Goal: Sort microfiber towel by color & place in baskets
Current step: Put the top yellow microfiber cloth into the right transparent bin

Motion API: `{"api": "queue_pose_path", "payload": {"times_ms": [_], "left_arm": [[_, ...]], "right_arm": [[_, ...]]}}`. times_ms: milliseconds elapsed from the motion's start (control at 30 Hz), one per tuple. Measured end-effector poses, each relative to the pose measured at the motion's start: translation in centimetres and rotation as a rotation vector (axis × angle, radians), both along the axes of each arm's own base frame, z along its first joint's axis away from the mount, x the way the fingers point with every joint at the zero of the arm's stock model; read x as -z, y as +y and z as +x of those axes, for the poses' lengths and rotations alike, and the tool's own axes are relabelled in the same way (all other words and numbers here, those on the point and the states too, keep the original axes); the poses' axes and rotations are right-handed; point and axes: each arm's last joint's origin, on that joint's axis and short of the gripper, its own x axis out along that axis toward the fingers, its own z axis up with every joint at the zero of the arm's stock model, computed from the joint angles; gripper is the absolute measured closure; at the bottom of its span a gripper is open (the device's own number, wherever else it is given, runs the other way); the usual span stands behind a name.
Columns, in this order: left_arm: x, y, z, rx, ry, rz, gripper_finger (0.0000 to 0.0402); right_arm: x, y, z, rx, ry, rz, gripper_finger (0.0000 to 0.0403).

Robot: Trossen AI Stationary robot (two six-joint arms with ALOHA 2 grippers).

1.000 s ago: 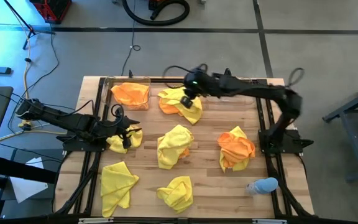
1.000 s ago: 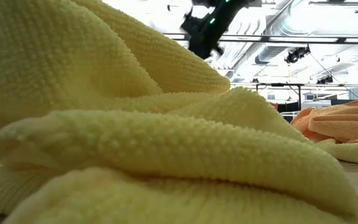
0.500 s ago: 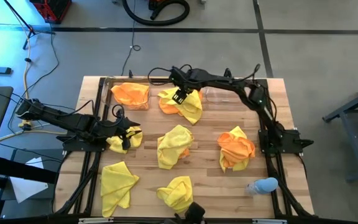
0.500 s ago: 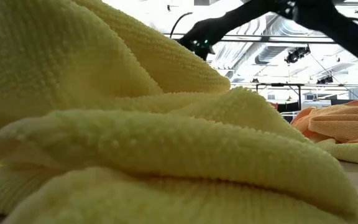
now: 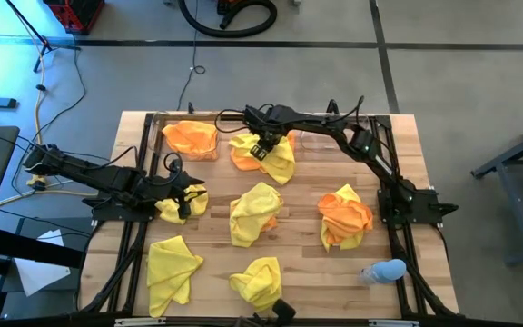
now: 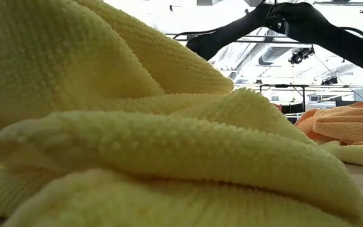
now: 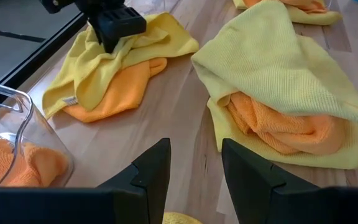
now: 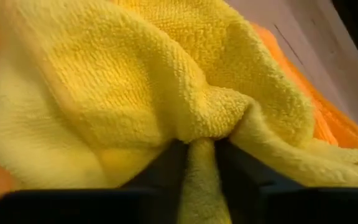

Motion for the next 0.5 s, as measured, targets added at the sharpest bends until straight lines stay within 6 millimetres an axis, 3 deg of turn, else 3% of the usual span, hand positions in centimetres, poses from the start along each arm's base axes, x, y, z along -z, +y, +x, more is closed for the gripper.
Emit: {"api": "queue_pose_path", "payload": {"times_ms": [100, 267, 500], "left_arm": [[0.0, 0.0, 0.0, -0.003, 0.000, 0.003, 0.0271], [0.0, 0.0, 0.0, -0.006, -0.001, 0.004, 0.0271], [0.0, 0.0, 0.0, -0.006, -0.003, 0.004, 0.0271]], "right_arm": [[-1.1, 0.1, -0.1, 0.004, -0.022, -0.010, 0.0391], [-5.3, 0.6, -1.0, 0.016, -0.092, -0.043, 0.0384], [-13.6, 2.5, -3.6, 0.019, -0.249, -0.110, 0.0393]]}}
